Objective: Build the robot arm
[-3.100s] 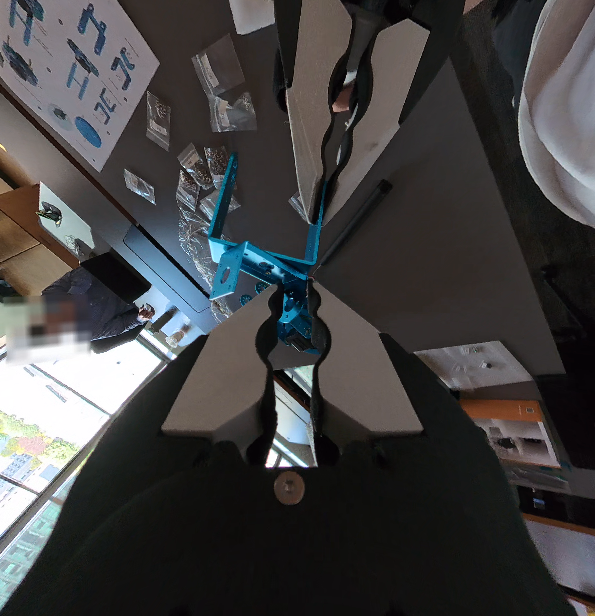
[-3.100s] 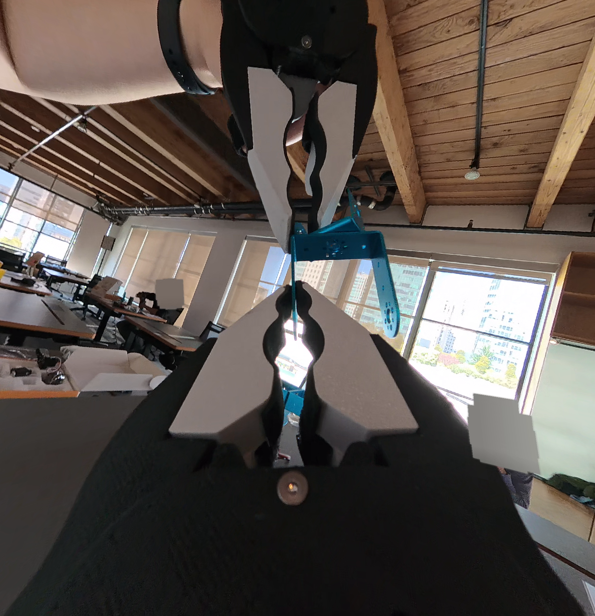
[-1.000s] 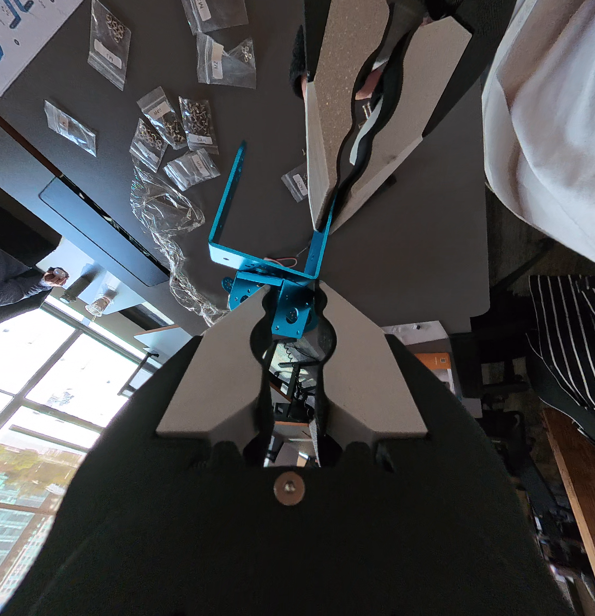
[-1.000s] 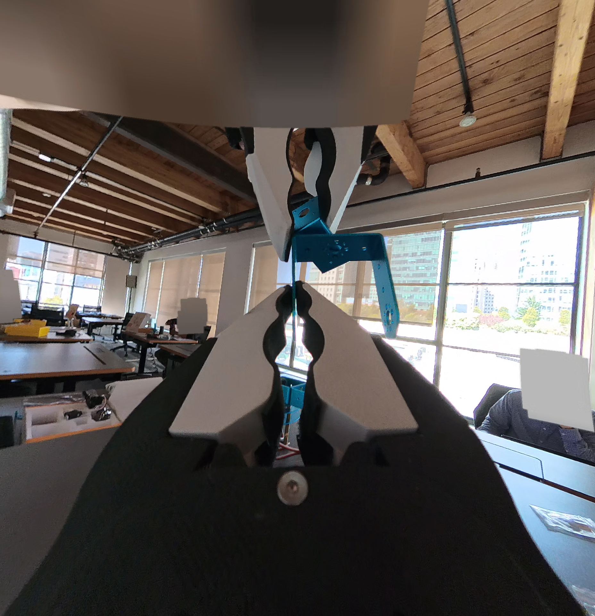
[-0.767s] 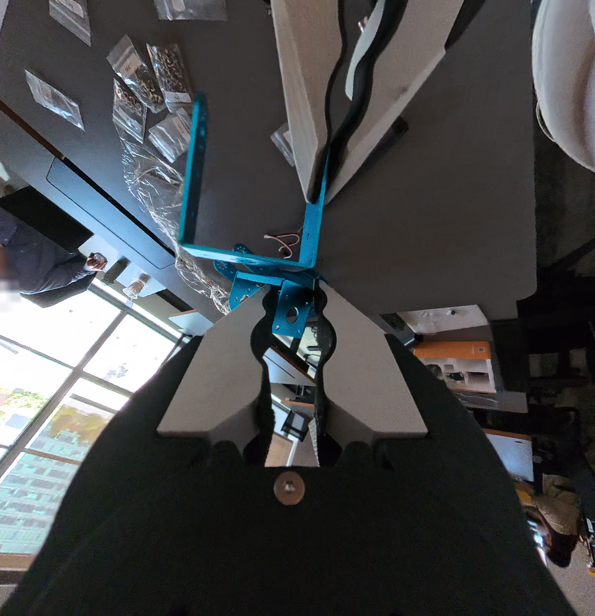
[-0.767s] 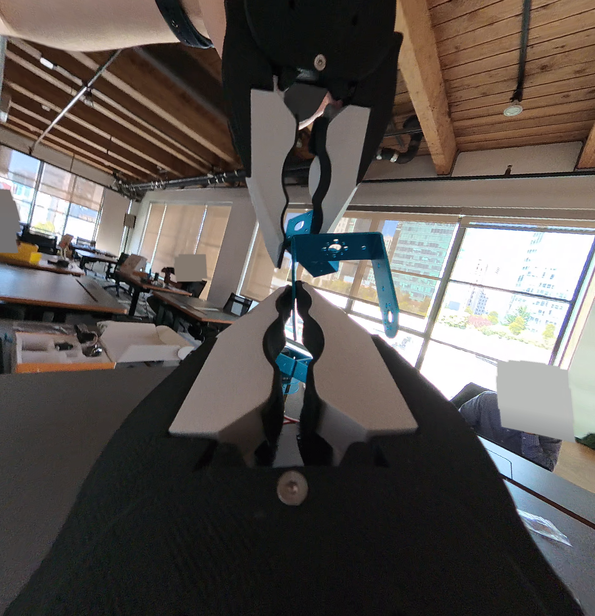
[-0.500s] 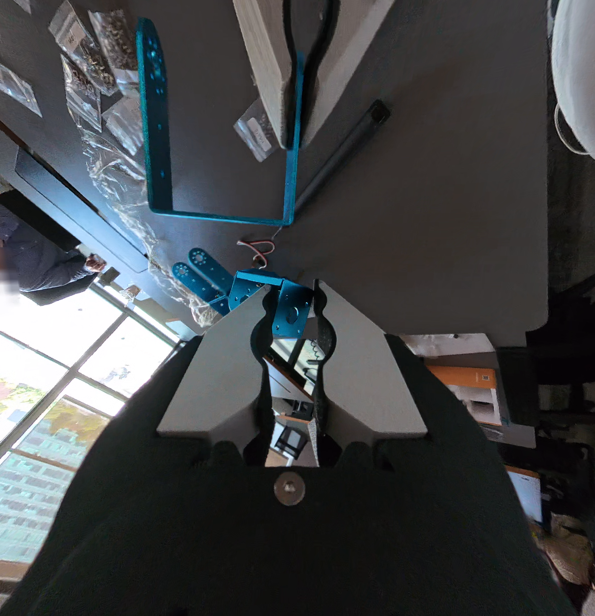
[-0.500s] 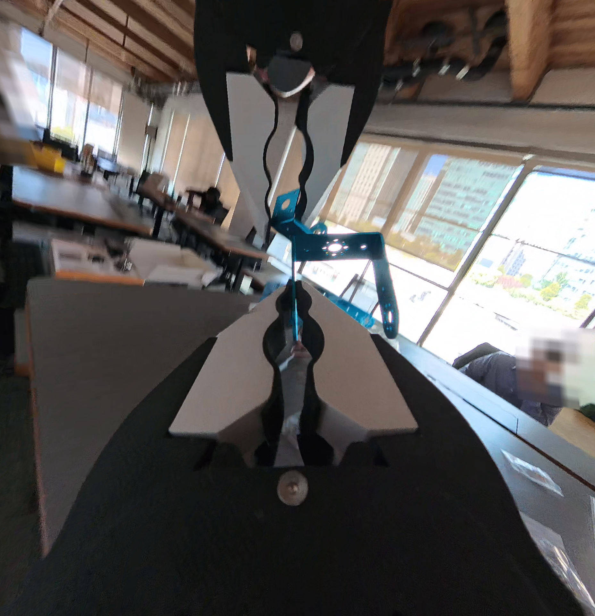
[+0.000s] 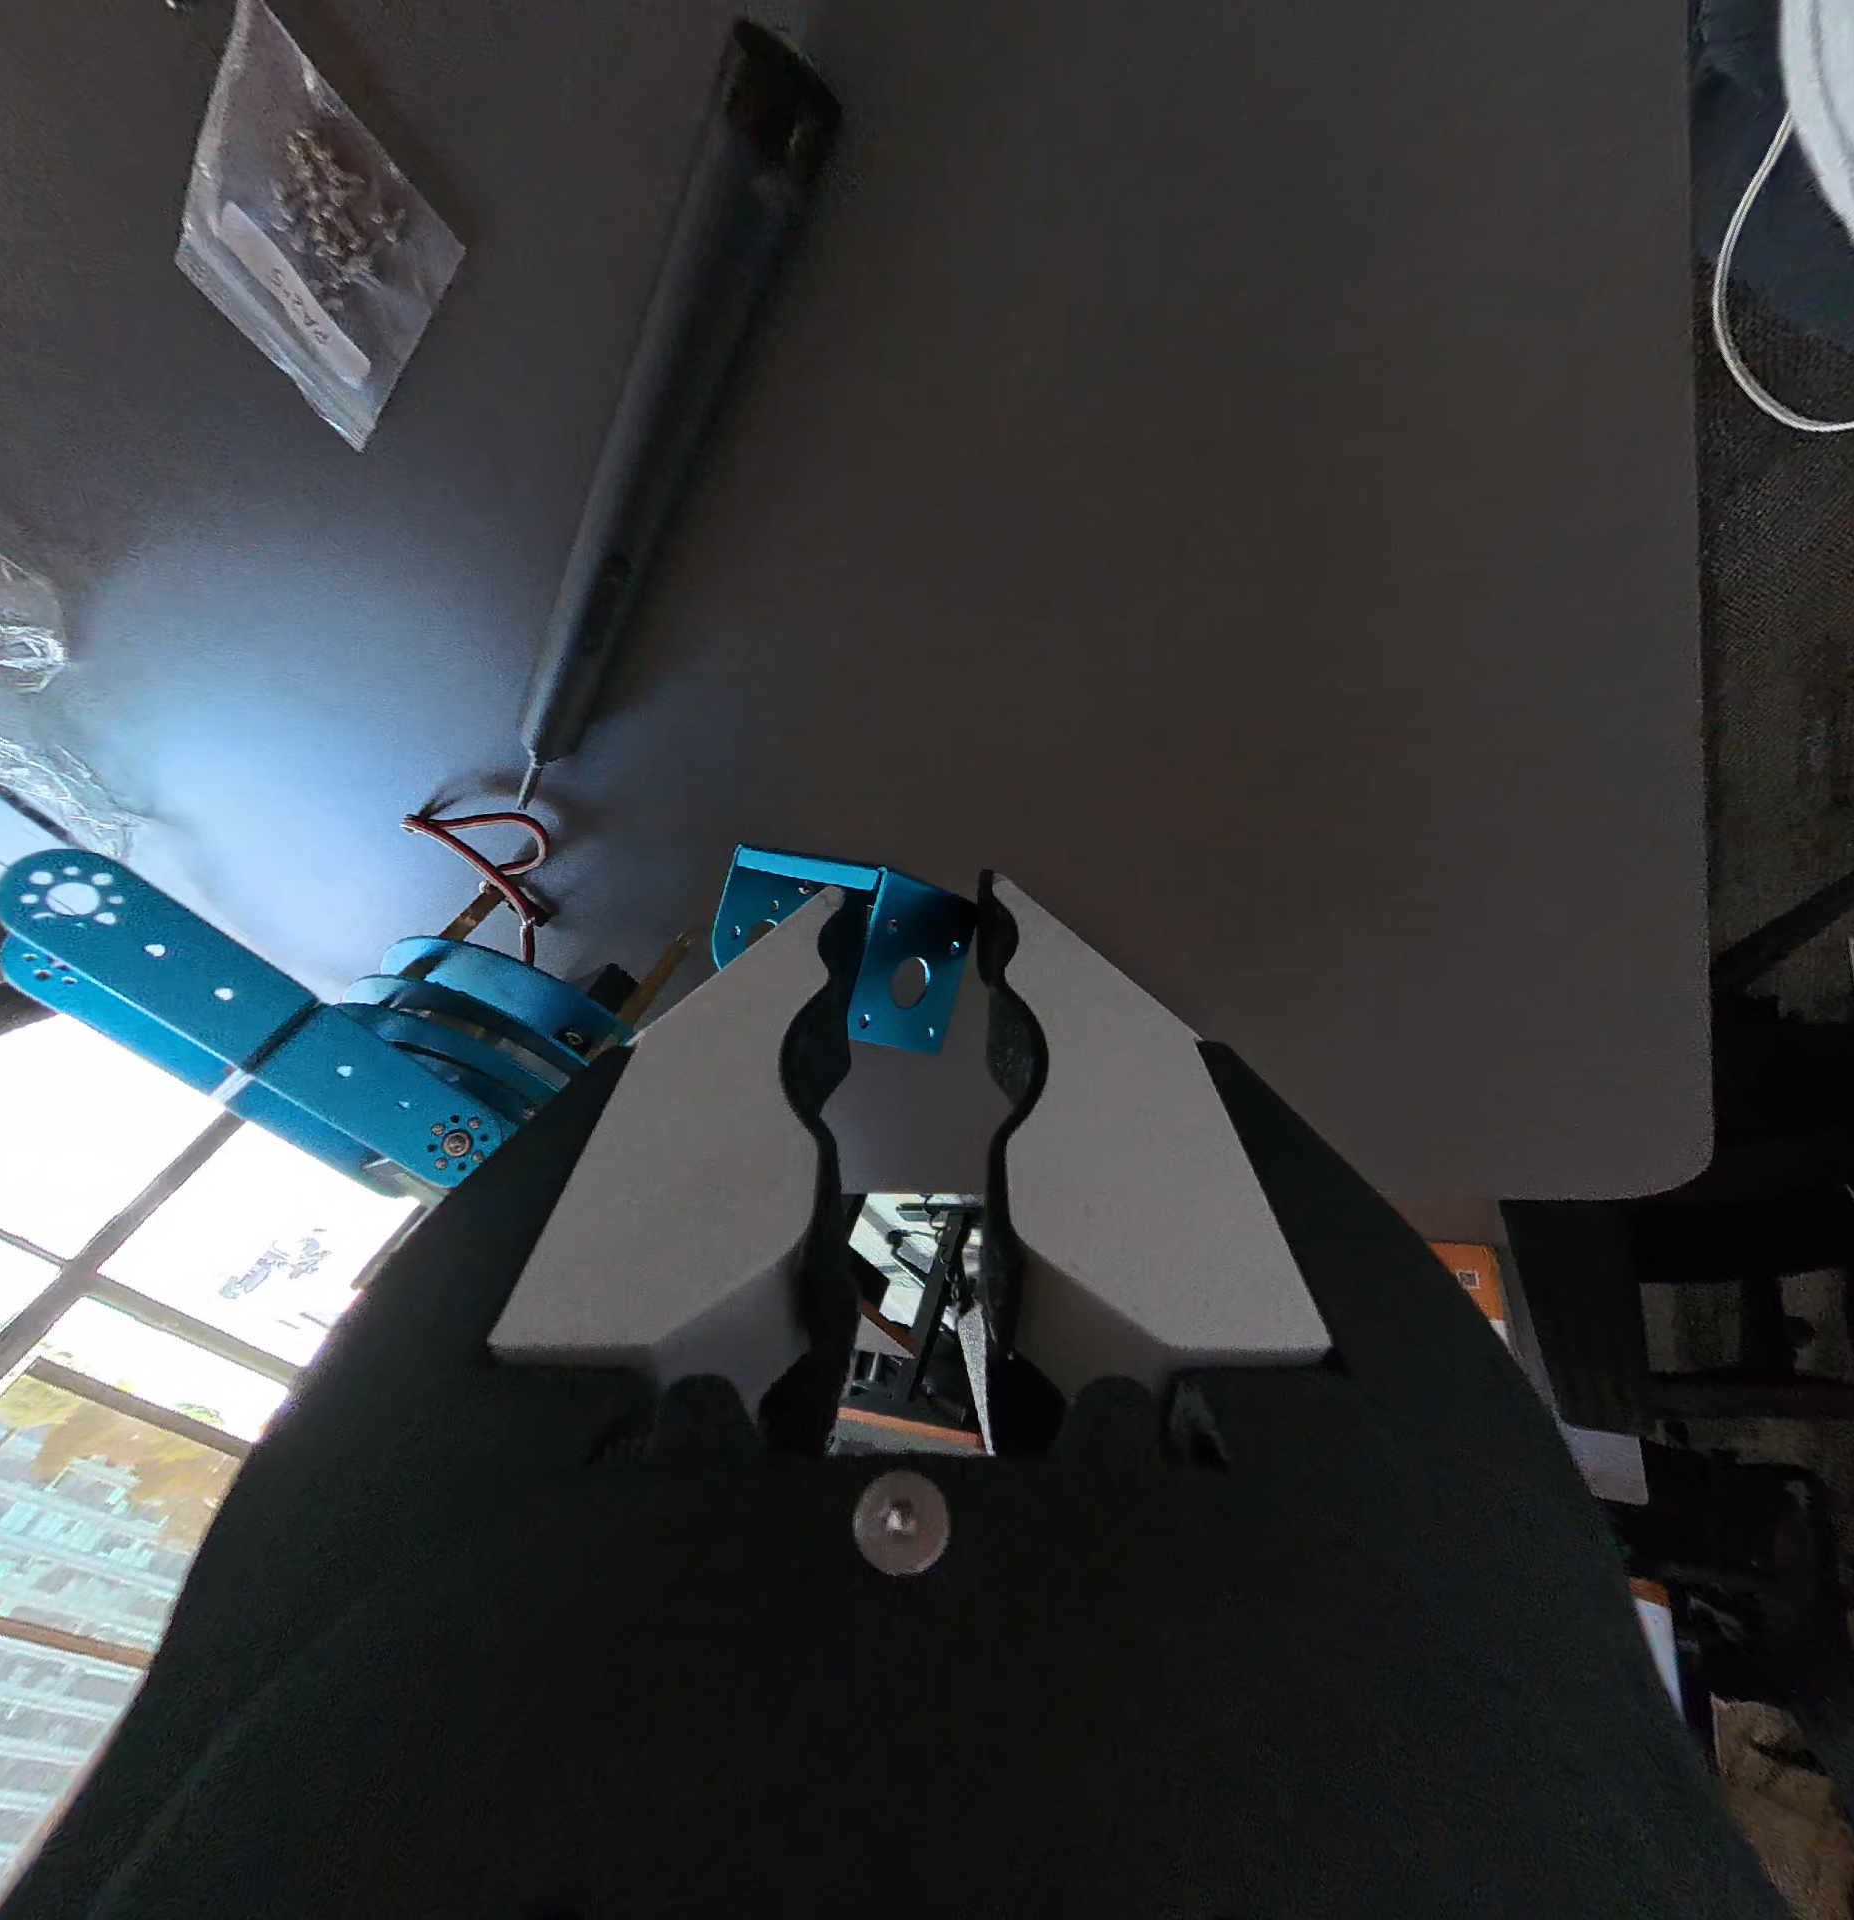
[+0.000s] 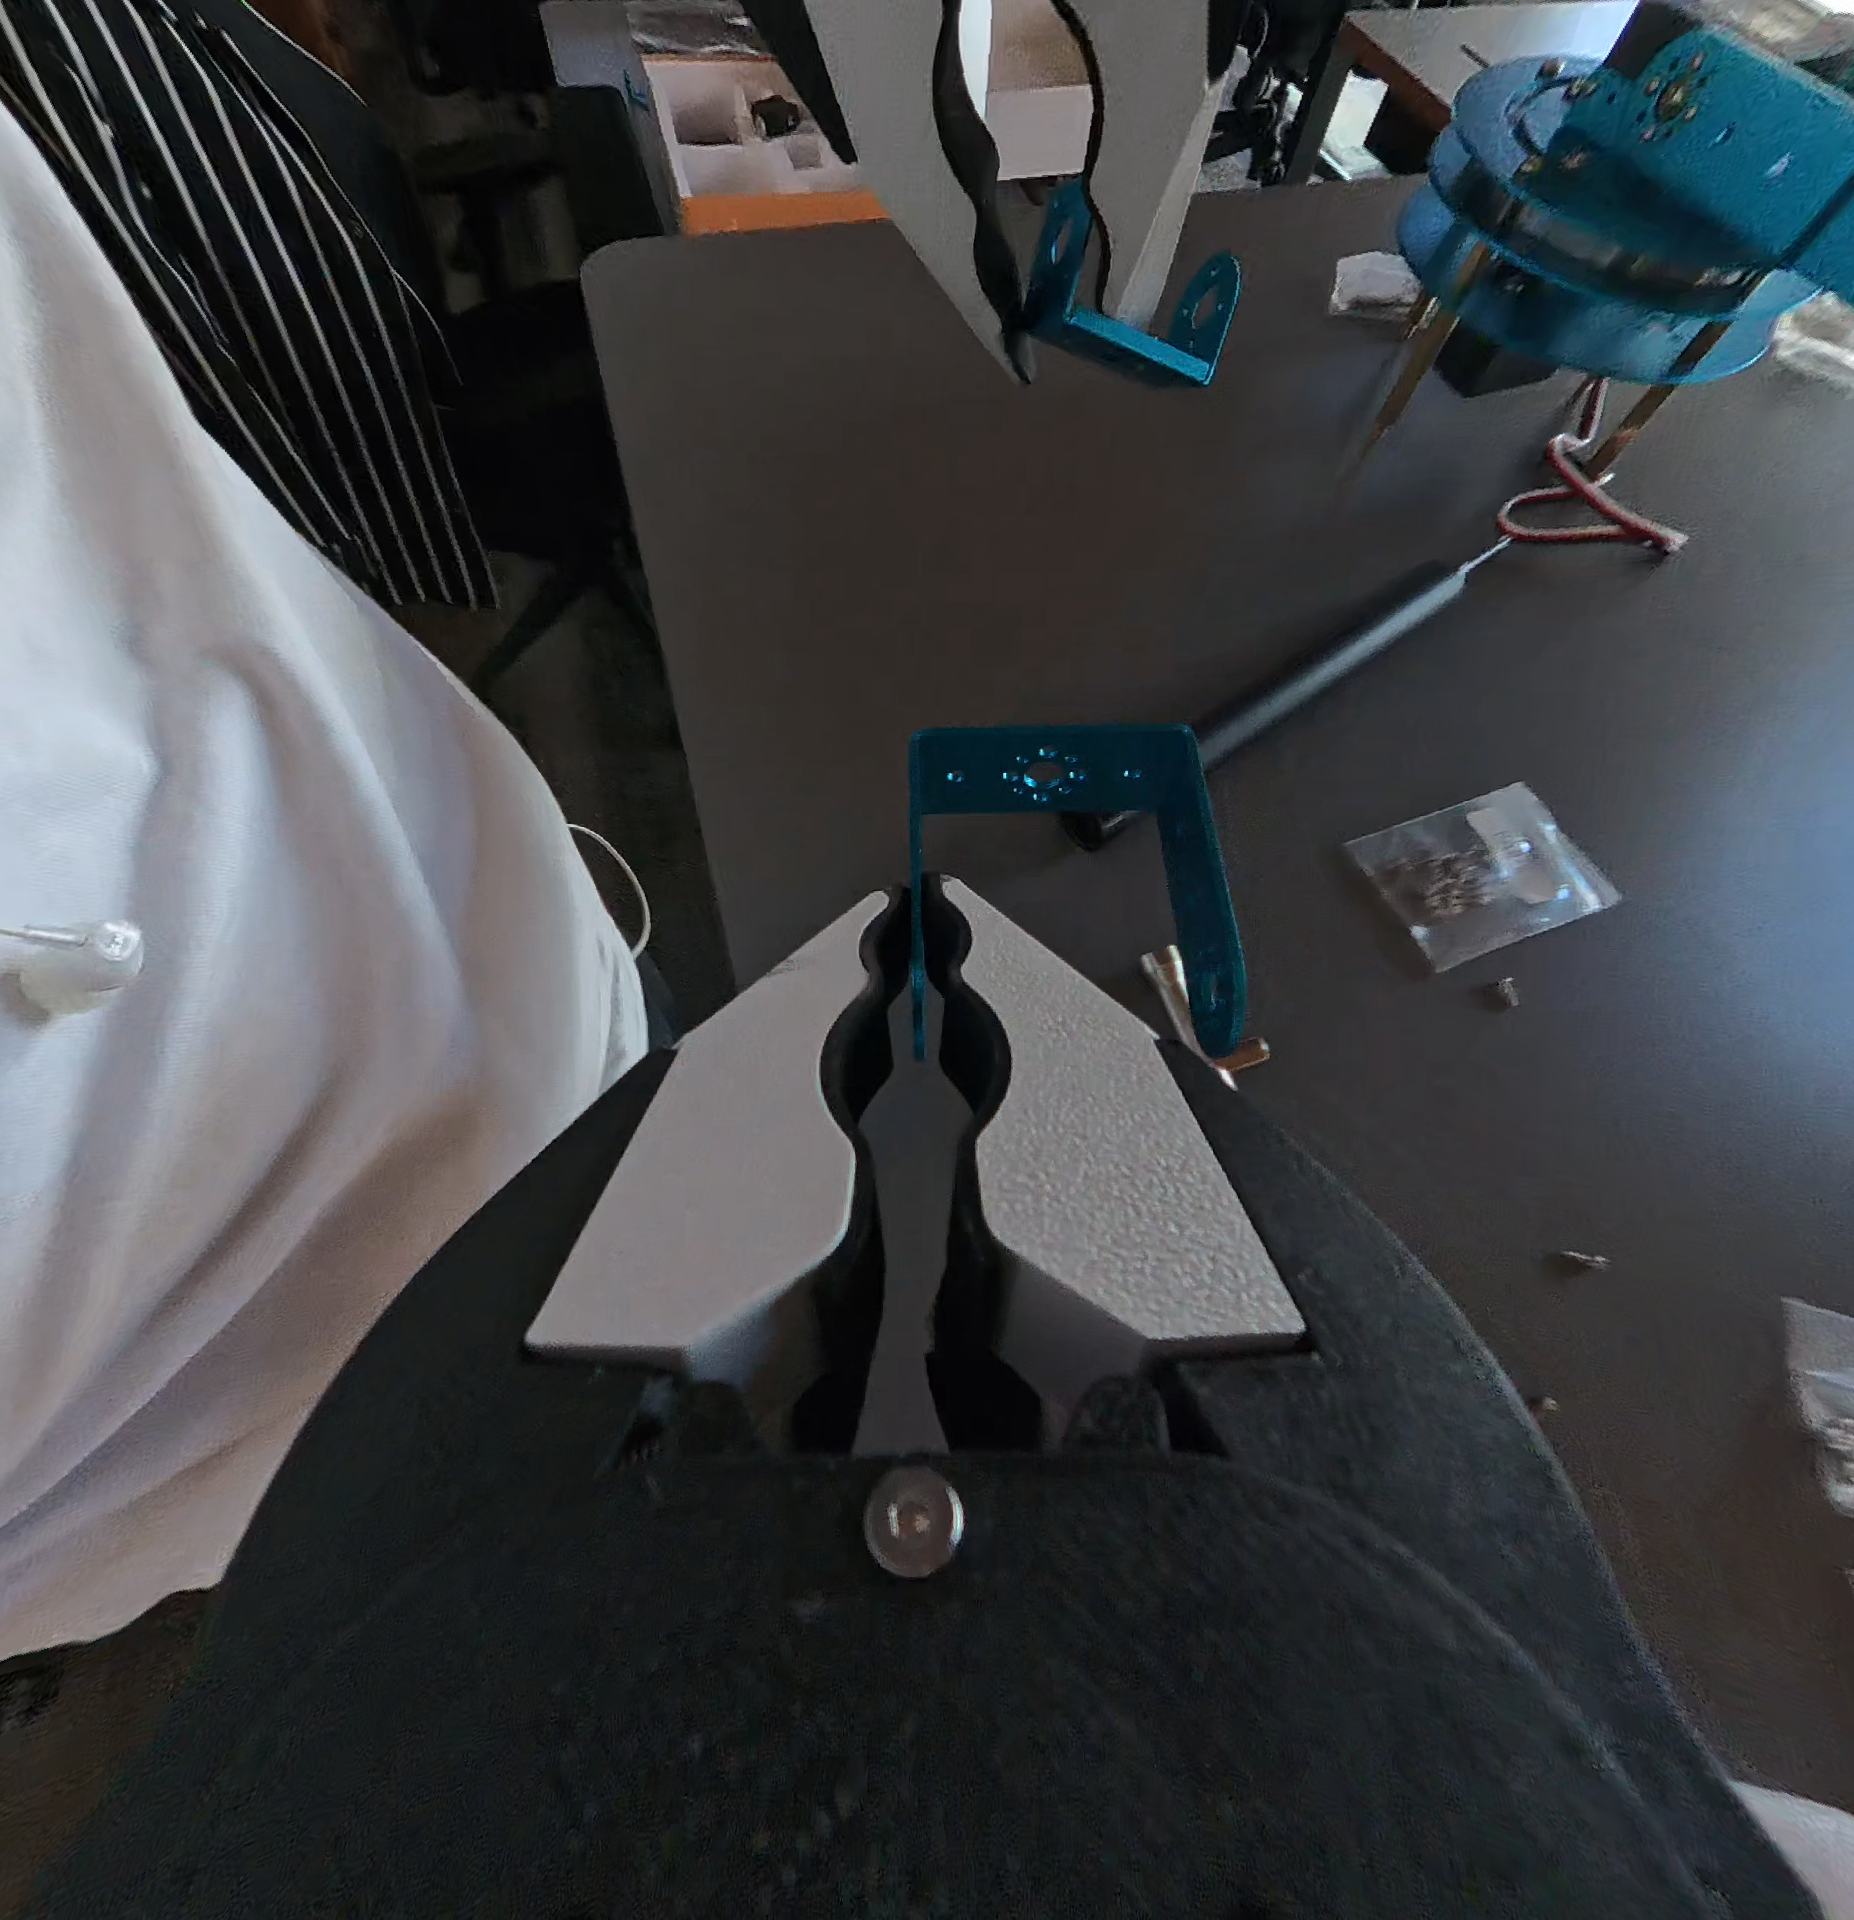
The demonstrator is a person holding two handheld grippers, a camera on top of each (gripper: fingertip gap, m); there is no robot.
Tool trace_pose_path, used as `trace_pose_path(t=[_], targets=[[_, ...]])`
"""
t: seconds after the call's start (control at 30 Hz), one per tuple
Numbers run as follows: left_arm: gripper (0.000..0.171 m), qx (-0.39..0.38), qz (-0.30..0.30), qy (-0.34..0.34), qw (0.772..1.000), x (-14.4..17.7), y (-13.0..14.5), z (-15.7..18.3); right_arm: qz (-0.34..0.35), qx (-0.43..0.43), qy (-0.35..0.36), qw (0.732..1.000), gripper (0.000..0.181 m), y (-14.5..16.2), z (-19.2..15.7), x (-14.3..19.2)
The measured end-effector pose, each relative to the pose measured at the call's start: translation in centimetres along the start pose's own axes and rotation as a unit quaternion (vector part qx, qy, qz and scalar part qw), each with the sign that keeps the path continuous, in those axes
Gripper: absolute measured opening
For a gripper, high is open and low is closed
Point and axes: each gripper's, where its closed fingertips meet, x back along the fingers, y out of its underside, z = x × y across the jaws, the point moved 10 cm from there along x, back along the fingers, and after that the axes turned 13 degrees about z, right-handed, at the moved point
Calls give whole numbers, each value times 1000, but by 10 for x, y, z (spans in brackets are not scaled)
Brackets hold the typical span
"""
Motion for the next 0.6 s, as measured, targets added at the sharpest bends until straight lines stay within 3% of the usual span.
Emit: trace_pose_path(t=[0.37,0.47,0.6], targets=[[20,-53,-9,-6,999,-25,35,14,-56,-59,-27,996,1,0,-14,-41],[20,-62,-4,-16,998,-22,37,10,-44,-64,2,997,1,-3,-13,-24],[20,-77,7,-31,997,-13,35,-7,-41,-81,74,993,1,-4,4,25]])
